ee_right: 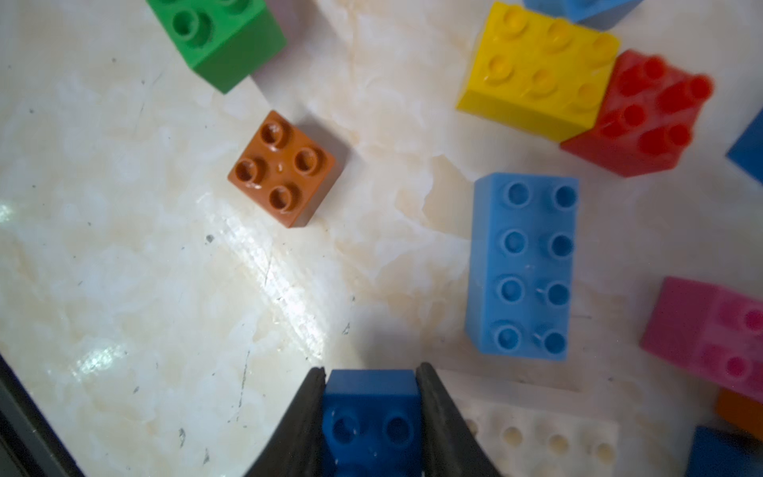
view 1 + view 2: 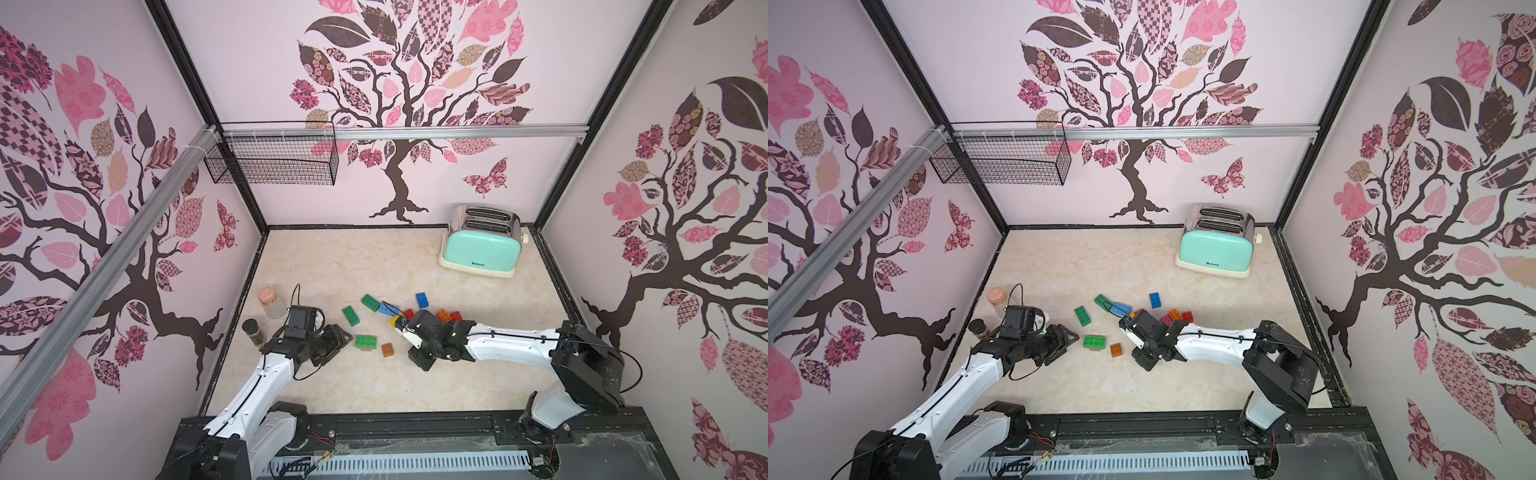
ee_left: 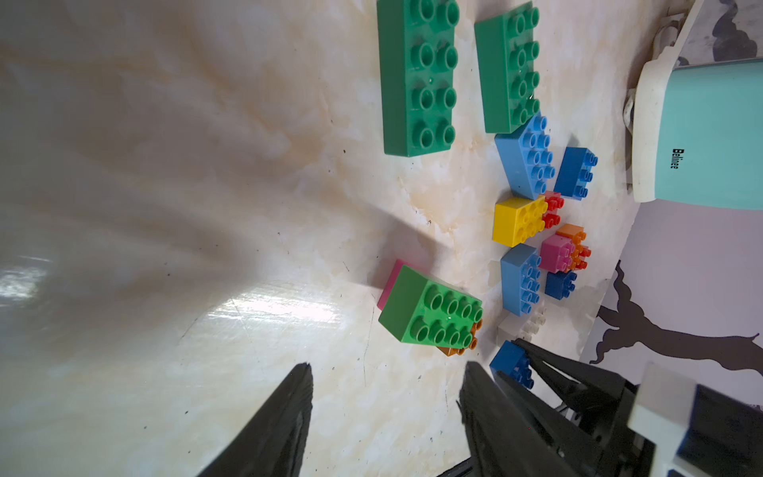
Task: Assemble a heart with lego
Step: Place the lego brick at the center of the board, then pick up the lego brick from the center of the board.
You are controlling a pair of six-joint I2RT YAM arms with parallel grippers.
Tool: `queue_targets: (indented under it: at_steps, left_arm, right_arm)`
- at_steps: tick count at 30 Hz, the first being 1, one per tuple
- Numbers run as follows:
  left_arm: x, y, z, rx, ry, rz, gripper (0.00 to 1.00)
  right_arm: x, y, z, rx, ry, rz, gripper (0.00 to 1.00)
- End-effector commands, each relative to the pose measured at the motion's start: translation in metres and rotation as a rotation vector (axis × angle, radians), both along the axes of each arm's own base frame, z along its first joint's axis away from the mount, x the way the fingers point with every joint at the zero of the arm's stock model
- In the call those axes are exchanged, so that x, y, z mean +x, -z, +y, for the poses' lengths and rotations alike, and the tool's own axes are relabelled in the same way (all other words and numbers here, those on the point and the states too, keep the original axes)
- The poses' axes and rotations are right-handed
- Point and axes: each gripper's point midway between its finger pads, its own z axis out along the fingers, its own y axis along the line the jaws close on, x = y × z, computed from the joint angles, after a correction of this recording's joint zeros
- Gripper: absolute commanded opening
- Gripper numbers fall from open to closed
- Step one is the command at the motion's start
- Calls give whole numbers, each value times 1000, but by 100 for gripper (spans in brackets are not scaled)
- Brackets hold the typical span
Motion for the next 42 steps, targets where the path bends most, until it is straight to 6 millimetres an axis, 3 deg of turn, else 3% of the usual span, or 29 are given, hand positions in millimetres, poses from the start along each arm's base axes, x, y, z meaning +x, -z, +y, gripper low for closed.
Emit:
queue_targets:
  at_steps: [1,5,9,18,24,42]
  left_arm:
    - [1,1,1,8,-8,-4,60]
    - [3,1,1,12,-5,-5,61]
    - [6,1,-1,2,1,-9,61]
    - [7,1,-2,3,14,-12,61]
    - [7,2,-2,2,9,-11,61]
    - [6,5,-1,5,3,-6,61]
  right_arm:
    - [-6,3,7,2,1,13,30]
    - [-13,10,10,-5,-6,34,31]
    - [-17,16,7,-42,-13,60,39]
    - [-20,5,-2,-79,-19,64,54]
    - [-27,11,-7,-113,-28,109,52]
    - [-20,16,0,-147,-48,101,41]
